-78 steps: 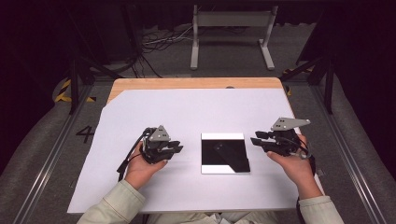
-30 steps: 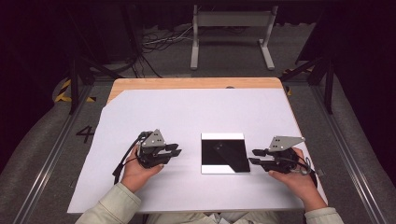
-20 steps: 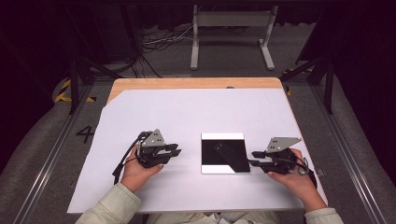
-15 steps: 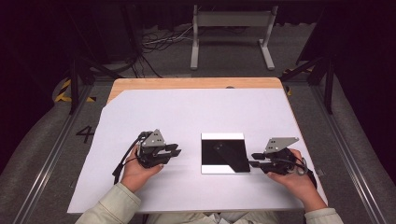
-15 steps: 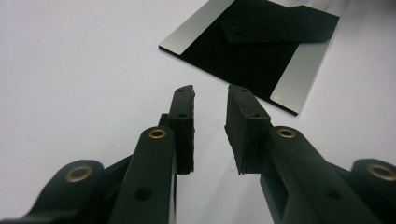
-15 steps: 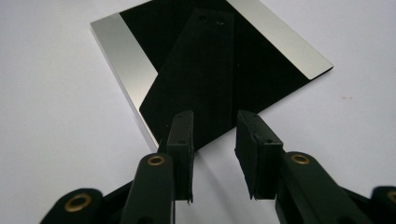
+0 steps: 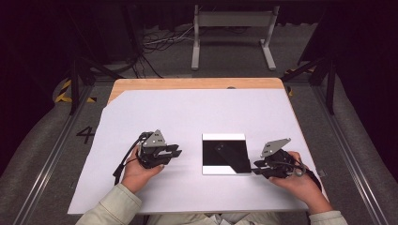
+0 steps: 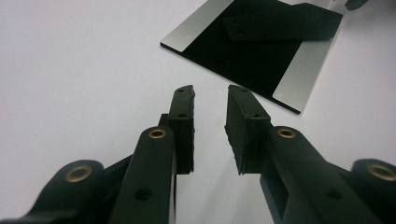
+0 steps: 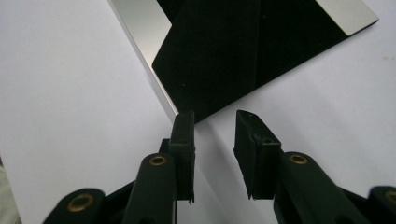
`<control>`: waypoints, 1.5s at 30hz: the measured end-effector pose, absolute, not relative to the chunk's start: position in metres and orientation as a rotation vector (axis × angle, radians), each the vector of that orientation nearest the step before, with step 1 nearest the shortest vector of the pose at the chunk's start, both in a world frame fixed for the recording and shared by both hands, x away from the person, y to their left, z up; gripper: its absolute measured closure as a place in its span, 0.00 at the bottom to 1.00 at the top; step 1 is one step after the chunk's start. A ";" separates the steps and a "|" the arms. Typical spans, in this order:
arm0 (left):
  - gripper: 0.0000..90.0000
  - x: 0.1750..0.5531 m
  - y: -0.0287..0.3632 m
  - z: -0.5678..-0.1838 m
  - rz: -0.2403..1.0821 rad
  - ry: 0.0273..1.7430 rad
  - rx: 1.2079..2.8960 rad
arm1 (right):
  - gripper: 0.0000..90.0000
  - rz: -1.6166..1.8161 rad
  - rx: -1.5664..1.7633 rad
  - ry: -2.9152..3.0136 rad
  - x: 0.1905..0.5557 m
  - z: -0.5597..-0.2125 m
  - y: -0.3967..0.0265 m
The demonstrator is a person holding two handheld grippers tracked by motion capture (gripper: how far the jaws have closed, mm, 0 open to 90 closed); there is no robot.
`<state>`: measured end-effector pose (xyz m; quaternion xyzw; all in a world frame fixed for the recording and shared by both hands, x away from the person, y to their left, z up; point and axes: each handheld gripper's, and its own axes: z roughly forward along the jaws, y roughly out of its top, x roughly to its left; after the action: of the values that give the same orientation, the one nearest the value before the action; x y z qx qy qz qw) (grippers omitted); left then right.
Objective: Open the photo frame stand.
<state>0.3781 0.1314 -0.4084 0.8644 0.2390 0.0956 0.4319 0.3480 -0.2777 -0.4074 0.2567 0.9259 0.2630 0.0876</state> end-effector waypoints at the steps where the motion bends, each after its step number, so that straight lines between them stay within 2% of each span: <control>1: 0.81 0.378 0.131 -0.408 0.238 0.596 2.155 | 0.76 0.783 0.764 2.757 0.348 -0.407 -0.278; 27: 0.80 0.379 0.130 -0.410 0.243 0.596 2.173 | 0.79 0.676 0.783 2.830 0.345 -0.408 -0.269; 35: 0.80 0.379 0.129 -0.411 0.243 0.596 2.178 | 0.82 0.629 0.783 2.852 0.346 -0.411 -0.264; 45: 0.79 0.379 0.129 -0.411 0.241 0.597 2.181 | 0.90 0.583 0.775 2.856 0.347 -0.414 -0.257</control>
<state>0.3792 0.1289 -0.4114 0.8703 0.2383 0.0961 0.4203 0.3465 -0.2570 -0.4135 0.2565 0.9450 0.1929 0.0627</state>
